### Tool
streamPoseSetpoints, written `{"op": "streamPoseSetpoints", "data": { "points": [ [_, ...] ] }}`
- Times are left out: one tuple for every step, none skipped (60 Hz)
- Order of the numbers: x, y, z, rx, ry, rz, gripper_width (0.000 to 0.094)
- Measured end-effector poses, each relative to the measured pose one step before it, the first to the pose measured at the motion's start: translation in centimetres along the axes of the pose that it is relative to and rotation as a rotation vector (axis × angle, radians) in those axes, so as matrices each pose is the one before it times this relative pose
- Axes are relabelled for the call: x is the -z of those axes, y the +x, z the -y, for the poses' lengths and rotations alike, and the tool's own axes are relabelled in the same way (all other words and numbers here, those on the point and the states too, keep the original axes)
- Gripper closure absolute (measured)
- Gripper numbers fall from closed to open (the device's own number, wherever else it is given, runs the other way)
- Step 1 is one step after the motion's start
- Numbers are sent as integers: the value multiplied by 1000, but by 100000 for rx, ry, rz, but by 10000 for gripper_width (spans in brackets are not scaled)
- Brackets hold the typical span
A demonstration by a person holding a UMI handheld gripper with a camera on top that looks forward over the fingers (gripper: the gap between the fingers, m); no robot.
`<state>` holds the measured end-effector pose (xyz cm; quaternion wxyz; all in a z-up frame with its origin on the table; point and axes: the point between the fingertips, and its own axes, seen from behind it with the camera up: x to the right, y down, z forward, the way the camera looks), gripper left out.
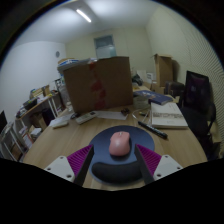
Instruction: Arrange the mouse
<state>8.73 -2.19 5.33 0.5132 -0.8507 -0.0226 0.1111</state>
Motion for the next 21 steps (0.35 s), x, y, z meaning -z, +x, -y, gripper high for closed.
{"op": "streamPoseSetpoints", "data": {
  "points": [
    [938, -100, -78, 430, 546, 682, 99],
    [1003, -118, -119, 385, 552, 697, 99],
    [1007, -87, -134, 423, 646, 712, 101],
    [986, -74, -152, 390, 657, 672, 100],
    [959, -33, -246, 371, 518, 579, 98],
    [595, 53, -327, 421, 360, 317, 102],
    [1166, -22, -362, 648, -120, 199, 104],
    [935, 77, -407, 696, -91, 101, 99],
    [890, 134, -430, 757, -81, 55, 104],
    [887, 148, -419, 668, 158, 45, 101],
    [888, 172, -376, 567, 280, 59, 101],
    [845, 185, -376, 431, 304, 55, 100],
    [793, 180, -383, 164, 232, -24, 98],
    [579, 287, -412, -90, 255, -48, 97],
    [849, 152, -381, -429, 182, -45, 98],
    [758, 259, -440, -521, 143, -36, 97],
    [704, 235, -432, -536, 160, 110, 95],
    [643, 255, -384, -602, 185, 177, 100],
    [599, 265, -370, -663, 247, 197, 100],
    [563, 256, -364, -783, 187, 119, 98],
    [525, 330, -373, -859, 117, 91, 100]
  ]
}}
